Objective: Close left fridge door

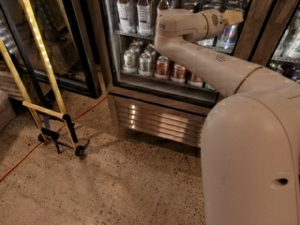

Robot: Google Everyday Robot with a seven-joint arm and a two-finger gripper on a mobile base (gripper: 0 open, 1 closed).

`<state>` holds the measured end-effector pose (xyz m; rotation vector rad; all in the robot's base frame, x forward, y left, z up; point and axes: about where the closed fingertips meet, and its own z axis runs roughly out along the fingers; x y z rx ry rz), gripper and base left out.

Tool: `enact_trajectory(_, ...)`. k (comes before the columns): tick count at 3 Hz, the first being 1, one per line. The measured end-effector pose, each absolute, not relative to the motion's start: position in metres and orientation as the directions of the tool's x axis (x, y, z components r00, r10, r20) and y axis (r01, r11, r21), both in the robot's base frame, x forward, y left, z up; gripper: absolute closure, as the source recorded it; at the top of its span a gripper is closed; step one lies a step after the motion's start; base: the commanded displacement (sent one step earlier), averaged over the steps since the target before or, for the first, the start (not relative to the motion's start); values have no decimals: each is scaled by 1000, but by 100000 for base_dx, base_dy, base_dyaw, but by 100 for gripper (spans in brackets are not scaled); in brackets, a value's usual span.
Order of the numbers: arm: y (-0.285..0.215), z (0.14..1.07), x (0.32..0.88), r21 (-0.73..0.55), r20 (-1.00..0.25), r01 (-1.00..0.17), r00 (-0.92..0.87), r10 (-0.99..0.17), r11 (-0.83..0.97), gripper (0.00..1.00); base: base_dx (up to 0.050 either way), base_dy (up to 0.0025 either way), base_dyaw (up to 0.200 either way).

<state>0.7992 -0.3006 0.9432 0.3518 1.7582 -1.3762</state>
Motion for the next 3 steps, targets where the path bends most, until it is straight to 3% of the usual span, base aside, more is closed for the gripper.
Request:
enact_trajectory(1,-293,942,770,-705,-703,609,-669,-243,363,11,0,0,0)
enact_trajectory(2,-293,941,769,-708,-699,605,-673,-242,363,0,0,0,0)
enact_trajectory(3,-293,941,769,-708,-699,605,-673,-242,363,0,0,0,0)
